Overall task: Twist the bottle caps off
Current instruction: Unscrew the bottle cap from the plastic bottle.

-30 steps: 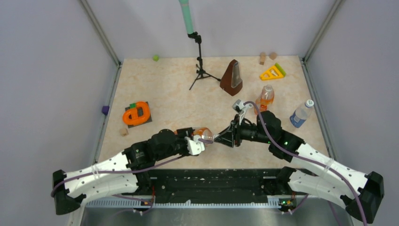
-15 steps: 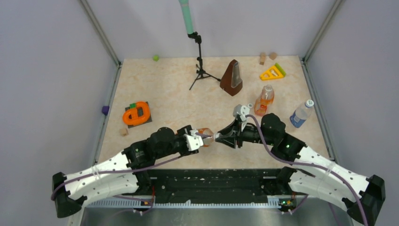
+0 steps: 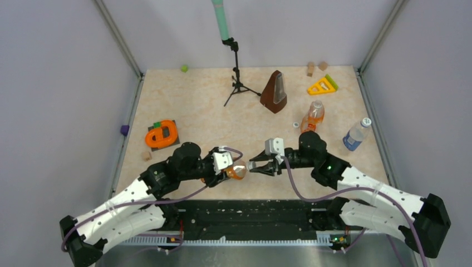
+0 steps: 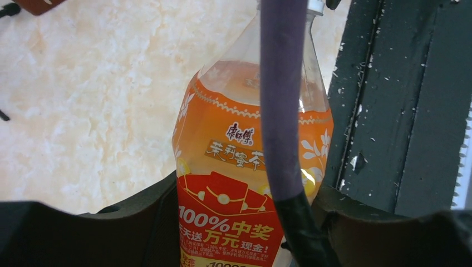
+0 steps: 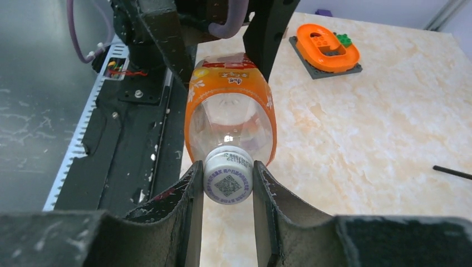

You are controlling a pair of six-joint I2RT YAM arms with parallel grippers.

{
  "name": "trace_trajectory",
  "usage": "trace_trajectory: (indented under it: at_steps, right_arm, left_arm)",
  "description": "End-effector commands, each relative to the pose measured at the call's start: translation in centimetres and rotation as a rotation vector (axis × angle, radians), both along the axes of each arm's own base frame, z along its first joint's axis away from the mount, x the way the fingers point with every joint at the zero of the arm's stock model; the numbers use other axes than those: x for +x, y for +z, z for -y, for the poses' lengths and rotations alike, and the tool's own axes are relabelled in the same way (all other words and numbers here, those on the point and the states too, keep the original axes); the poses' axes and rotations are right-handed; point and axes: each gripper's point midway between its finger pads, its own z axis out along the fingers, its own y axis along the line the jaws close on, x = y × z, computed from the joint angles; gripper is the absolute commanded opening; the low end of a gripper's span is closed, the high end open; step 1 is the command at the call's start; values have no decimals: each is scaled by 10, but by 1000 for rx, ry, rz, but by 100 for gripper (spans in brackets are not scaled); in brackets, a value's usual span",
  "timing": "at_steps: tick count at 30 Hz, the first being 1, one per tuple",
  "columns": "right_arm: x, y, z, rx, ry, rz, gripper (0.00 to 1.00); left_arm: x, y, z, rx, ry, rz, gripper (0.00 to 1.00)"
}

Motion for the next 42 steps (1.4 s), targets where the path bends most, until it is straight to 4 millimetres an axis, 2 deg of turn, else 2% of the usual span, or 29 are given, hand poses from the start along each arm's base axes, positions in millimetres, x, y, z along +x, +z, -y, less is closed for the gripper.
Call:
trace_trajectory:
  at_steps: [1, 2, 3, 6, 9, 13, 15, 18, 24, 32, 36, 40, 42]
  right_arm:
    - [-14, -5, 1, -52, 65, -37, 31]
    - [-9, 0, 0, -33, 15, -69, 43]
    - [-2, 4, 1, -8, -54, -111, 49]
    - [22, 22, 7, 131, -270, -229, 55]
    - [31, 43, 16, 310, -386, -371, 61]
    - [45, 74, 24, 389, -494, -475, 62]
    - [55, 77, 24, 385, -564, -550, 62]
    - [64, 73, 27, 380, -642, -632, 58]
    - [55, 73, 21, 369, -583, -654, 53]
    - [52, 73, 12, 356, -543, -679, 36]
    - [45, 66, 6, 306, -495, -671, 35]
    - [39, 62, 1, 269, -446, -655, 24]
    - [34, 60, -1, 250, -412, -636, 11]
  left_arm:
    - [45, 85, 2, -230, 193, 226, 0]
    - [54, 81, -6, -215, 251, 264, 0]
    - [62, 79, -15, -200, 303, 310, 0]
    - [79, 78, -32, -184, 406, 432, 0]
    - [89, 76, -43, -139, 485, 509, 0]
    - [92, 70, -43, -49, 490, 567, 0]
    - [91, 71, -40, -28, 485, 594, 0]
    - [91, 78, -38, -46, 498, 619, 0]
    - [93, 82, -45, -38, 542, 630, 0]
    - [91, 79, -43, -24, 520, 620, 0]
    - [90, 80, -41, -30, 511, 610, 0]
    - [88, 75, -39, -13, 490, 589, 0]
    - [87, 75, -37, -18, 480, 573, 0]
